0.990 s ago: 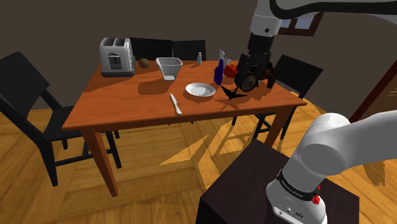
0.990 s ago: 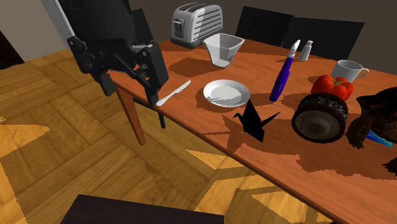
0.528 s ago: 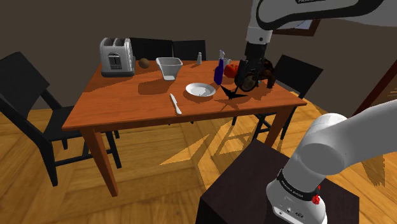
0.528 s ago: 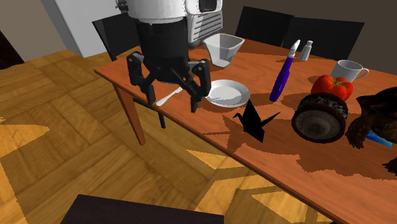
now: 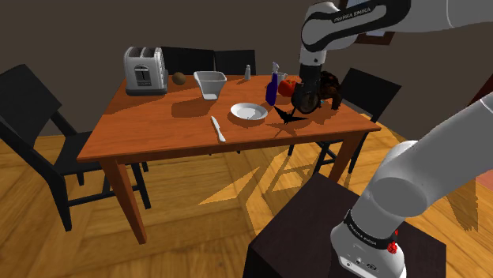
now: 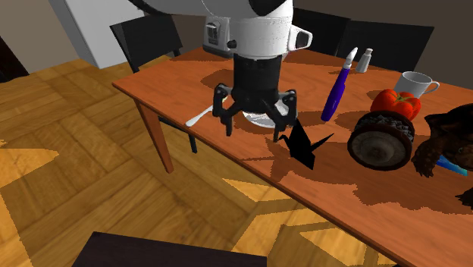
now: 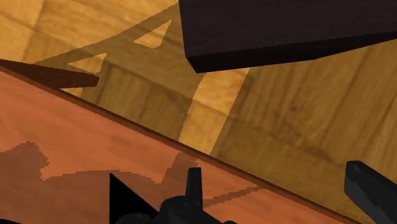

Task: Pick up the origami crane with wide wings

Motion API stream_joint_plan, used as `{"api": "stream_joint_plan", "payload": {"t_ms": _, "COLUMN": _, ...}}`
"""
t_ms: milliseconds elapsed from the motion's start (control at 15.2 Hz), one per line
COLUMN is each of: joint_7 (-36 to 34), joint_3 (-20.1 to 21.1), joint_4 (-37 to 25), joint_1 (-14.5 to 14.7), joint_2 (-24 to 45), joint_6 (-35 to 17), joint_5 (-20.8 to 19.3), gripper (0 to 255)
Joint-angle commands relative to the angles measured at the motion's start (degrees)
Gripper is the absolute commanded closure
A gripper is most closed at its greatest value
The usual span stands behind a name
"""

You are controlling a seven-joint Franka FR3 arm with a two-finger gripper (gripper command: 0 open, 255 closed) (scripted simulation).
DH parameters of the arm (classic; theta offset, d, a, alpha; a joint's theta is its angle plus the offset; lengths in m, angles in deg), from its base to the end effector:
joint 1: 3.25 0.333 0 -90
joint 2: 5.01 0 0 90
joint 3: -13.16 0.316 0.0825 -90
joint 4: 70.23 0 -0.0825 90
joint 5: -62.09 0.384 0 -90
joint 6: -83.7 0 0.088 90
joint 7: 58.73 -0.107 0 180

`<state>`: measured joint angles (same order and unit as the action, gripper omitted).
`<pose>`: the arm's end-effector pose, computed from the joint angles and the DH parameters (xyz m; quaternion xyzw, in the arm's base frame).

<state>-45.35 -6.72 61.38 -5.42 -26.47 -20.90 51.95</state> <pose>0.3913 -0.1832 0.4769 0.9976 -0.0335 -0.0605 0.0043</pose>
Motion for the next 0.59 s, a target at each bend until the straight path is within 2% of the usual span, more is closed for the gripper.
{"api": "stream_joint_plan", "payload": {"t_ms": 0, "joint_7": 3.7, "joint_3": -2.3, "joint_4": -2.6, "joint_1": 0.0, "joint_2": 5.4, "joint_6": -1.9, "joint_5": 0.2, "gripper": 0}}
{"api": "stream_joint_plan", "payload": {"t_ms": 528, "joint_7": 17.3, "joint_3": -7.4, "joint_4": -14.5, "joint_1": -1.7, "joint_2": 25.1, "joint_6": -5.7, "joint_5": 4.7, "gripper": 0}}
